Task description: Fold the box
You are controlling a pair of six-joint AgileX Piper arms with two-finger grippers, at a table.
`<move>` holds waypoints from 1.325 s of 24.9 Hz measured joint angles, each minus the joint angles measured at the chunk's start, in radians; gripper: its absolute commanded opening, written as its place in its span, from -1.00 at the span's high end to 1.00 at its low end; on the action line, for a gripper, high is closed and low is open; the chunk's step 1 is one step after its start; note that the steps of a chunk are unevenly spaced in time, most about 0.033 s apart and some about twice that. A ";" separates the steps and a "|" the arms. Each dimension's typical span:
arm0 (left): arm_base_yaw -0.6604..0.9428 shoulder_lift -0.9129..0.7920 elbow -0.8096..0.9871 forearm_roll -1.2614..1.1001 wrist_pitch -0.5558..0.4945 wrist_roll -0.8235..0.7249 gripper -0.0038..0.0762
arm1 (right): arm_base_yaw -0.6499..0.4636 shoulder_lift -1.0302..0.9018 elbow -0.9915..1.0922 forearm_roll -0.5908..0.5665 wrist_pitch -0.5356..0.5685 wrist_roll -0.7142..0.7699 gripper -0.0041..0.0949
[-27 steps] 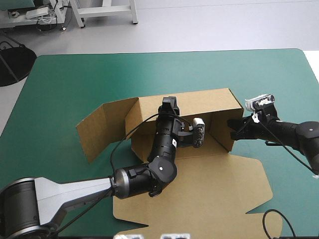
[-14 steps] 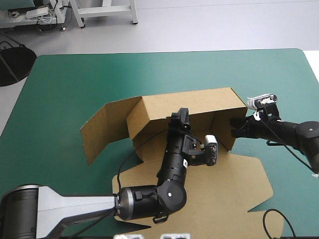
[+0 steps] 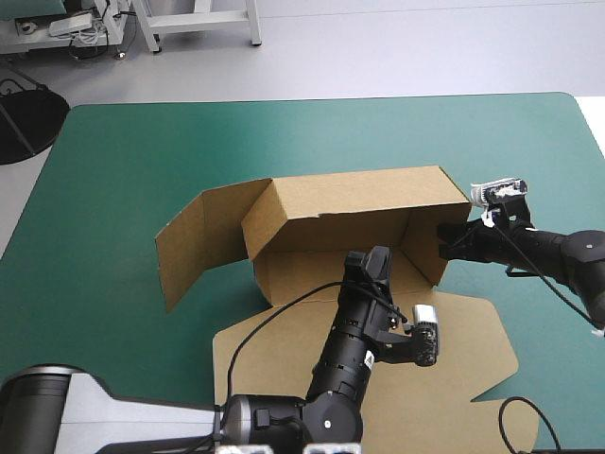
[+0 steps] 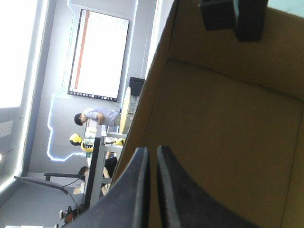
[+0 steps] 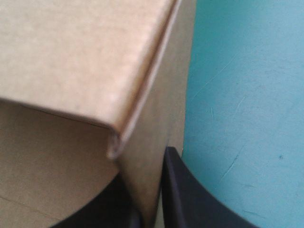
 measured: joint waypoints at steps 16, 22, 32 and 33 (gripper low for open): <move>0.594 -0.327 -0.379 -0.424 -0.499 0.018 0.91 | 0.001 -0.006 -0.051 -0.079 0.005 0.088 0.91; 0.870 -0.362 -0.402 -0.747 -0.490 0.194 0.91 | 0.001 -0.006 -0.182 -0.209 0.082 0.252 0.91; 1.378 -0.364 -0.403 -1.435 -0.347 0.620 0.91 | 0.109 0.089 -0.538 -0.565 0.264 0.664 0.91; 1.425 -0.364 -0.403 -1.479 -0.324 0.649 0.91 | 0.126 0.111 -0.581 -0.590 0.291 0.702 0.91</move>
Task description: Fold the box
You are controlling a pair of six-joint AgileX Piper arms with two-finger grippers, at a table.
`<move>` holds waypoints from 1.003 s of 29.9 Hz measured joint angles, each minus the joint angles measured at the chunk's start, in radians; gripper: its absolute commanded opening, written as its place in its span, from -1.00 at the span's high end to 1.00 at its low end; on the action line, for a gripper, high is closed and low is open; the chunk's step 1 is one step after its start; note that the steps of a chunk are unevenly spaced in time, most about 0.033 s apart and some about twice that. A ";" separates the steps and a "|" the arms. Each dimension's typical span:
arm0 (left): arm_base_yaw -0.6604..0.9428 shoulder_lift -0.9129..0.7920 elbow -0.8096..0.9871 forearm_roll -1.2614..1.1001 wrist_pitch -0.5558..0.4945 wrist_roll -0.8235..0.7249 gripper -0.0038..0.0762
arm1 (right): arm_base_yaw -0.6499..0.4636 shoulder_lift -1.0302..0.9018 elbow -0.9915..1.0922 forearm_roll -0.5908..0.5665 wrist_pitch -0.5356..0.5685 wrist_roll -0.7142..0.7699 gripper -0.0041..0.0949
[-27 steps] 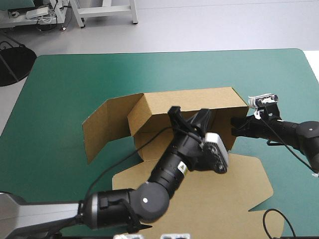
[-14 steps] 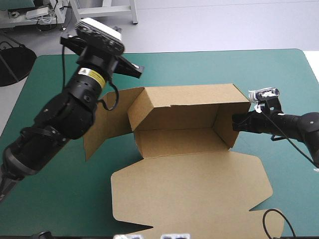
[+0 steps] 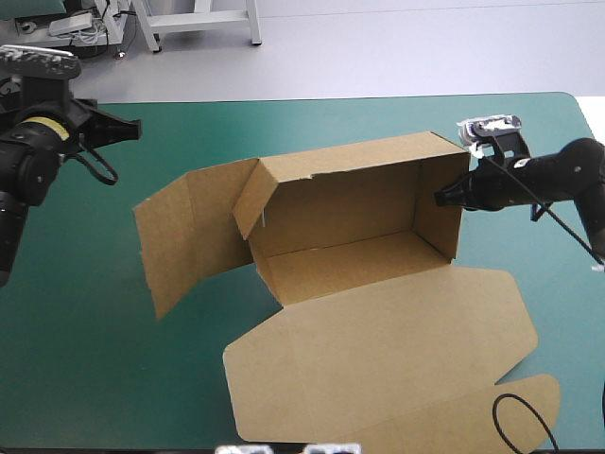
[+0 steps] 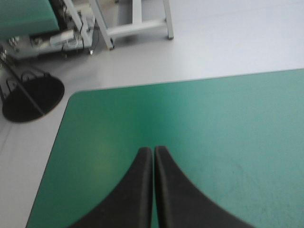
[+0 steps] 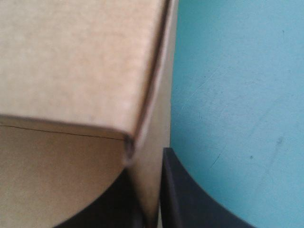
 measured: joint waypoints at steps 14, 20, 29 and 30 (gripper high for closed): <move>0.240 0.000 0.000 -0.251 0.215 0.159 0.91 | 0.203 0.337 -0.422 -0.229 0.214 0.395 0.91; 0.240 0.003 0.000 -0.260 0.243 0.173 0.91 | 0.203 0.451 -0.439 -0.226 0.189 0.429 0.88; 0.240 0.050 0.000 -0.373 0.266 0.240 0.91 | 0.203 0.532 -0.447 -0.213 0.025 0.429 0.21; 0.240 0.054 0.000 -0.382 0.268 0.248 0.91 | 0.203 0.539 -0.445 -0.213 0.018 0.430 0.10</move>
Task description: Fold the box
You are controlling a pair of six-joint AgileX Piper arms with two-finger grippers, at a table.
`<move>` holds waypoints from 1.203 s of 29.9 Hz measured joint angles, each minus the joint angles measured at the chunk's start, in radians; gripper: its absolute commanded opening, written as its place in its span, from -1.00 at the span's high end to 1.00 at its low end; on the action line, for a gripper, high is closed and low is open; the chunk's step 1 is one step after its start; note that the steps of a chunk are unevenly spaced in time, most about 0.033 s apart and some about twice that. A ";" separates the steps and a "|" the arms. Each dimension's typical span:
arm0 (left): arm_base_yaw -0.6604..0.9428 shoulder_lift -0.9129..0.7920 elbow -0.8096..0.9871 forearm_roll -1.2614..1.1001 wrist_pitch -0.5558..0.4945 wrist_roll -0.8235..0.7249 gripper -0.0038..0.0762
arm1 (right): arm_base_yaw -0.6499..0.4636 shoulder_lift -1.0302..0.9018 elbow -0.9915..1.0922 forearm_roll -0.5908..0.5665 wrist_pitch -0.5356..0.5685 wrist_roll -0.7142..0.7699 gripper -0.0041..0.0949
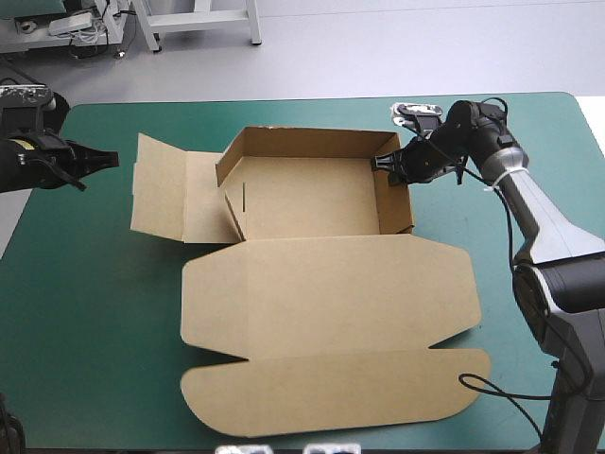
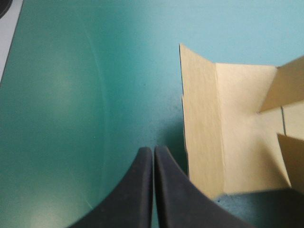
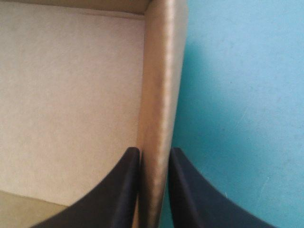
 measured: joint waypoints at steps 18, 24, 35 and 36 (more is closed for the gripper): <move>0.000 0.015 0.000 -0.005 0.025 0.011 0.91 | 0.002 -0.026 -0.317 -0.032 0.065 -0.054 -0.08; 0.000 0.015 0.000 0.002 0.032 0.011 0.91 | 0.002 -0.044 -0.474 -0.119 0.187 0.016 -0.08; 0.000 0.015 0.000 0.003 0.065 0.011 0.91 | 0.001 -0.023 -0.363 -0.120 0.204 0.142 0.05; 0.000 0.015 0.000 0.003 0.069 0.011 0.91 | 0.001 -0.016 -0.334 -0.117 0.204 0.144 0.06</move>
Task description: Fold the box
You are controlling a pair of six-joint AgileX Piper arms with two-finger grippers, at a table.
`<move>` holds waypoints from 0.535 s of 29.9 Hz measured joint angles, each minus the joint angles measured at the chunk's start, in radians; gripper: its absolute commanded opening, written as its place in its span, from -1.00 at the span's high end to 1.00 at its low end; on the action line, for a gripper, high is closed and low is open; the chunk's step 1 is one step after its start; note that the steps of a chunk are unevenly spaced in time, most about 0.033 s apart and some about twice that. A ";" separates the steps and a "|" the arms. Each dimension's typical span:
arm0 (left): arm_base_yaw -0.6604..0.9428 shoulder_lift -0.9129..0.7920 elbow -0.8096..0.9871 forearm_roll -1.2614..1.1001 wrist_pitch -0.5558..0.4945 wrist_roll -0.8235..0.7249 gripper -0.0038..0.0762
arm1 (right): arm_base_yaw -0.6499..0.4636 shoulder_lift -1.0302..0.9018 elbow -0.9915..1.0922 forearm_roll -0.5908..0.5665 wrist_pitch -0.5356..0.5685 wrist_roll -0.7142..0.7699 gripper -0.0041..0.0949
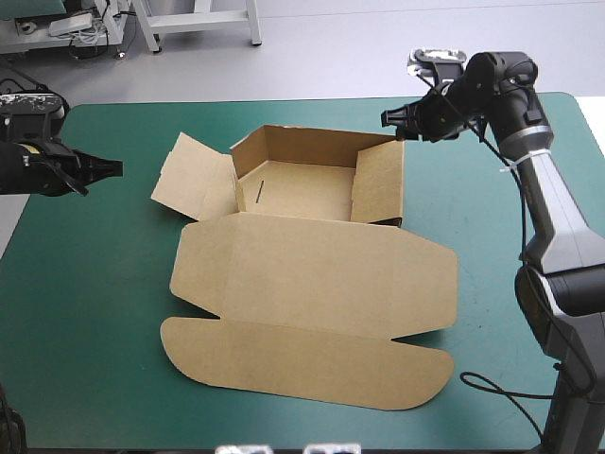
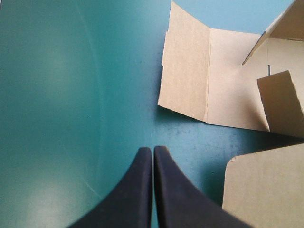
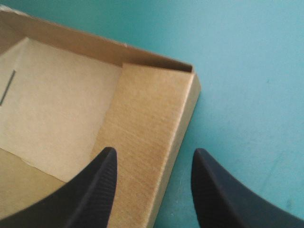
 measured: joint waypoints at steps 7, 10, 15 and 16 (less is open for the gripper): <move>0.000 0.000 0.000 0.000 0.012 0.000 0.91 | 0.000 0.078 0.093 0.065 -0.002 -0.002 0.07; 0.000 0.000 0.000 0.000 0.020 0.000 0.91 | 0.000 0.118 0.093 0.098 -0.005 -0.007 0.07; 0.000 0.000 0.000 0.000 0.022 0.000 0.91 | 0.000 0.185 0.093 0.107 -0.011 0.011 0.09; 0.000 0.000 0.000 0.000 0.022 0.000 0.91 | 0.000 0.200 0.093 0.112 -0.012 0.012 0.15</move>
